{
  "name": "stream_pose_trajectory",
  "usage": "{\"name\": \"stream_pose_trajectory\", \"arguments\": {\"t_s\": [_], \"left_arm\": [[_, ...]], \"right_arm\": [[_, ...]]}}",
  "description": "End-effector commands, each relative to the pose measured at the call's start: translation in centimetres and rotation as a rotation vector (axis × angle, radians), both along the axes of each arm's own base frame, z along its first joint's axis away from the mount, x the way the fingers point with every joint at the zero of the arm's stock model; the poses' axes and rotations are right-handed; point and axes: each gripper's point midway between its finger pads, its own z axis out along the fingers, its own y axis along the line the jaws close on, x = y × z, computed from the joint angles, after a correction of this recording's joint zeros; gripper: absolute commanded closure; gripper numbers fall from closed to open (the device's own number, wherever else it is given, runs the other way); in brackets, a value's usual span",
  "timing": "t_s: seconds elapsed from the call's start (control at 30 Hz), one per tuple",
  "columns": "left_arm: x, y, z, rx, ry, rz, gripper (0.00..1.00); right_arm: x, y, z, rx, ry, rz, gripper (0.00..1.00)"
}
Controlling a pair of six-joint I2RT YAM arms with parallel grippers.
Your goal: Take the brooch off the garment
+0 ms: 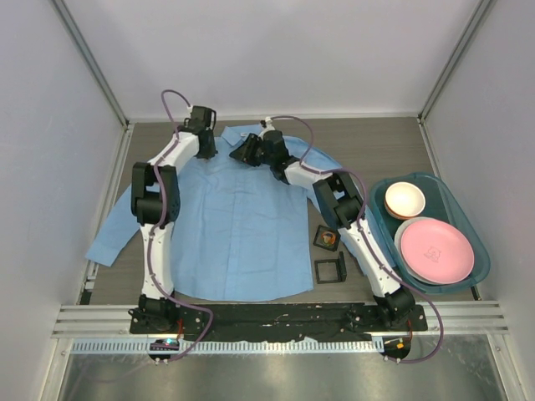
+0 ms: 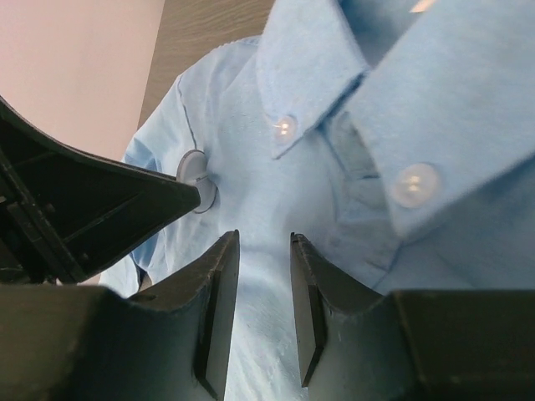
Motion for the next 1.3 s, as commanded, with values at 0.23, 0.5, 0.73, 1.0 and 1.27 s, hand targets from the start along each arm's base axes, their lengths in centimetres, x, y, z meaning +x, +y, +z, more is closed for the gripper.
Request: {"name": "stream_pose_trajectory", "arguments": {"t_s": [0.23,0.5,0.73,1.0,1.27], "left_arm": [[-1.6,-3.4,4.9,-0.333,-0.157,-0.063,1.00],[-2.9,-2.4,3.7,-0.463,-0.198,0.002,1.00],[-2.7,-2.1,2.3,-0.571,-0.168,0.010,1.00],[-2.9,-1.1,1.3,-0.601,-0.152,0.040,0.92],[-2.7,-0.3,0.4,-0.636,-0.144,0.075,0.71]], "right_arm": [[-0.8,1.5,8.1,0.039,-0.195,0.108,0.59],[-1.1,2.4,7.7,0.045,-0.204,0.137,0.58],[-1.6,4.4,6.8,0.081,-0.194,0.169,0.62],[-1.4,5.6,5.3,0.084,-0.171,0.165,0.66],[-1.5,5.8,3.3,0.051,-0.134,0.134,0.67]]}}
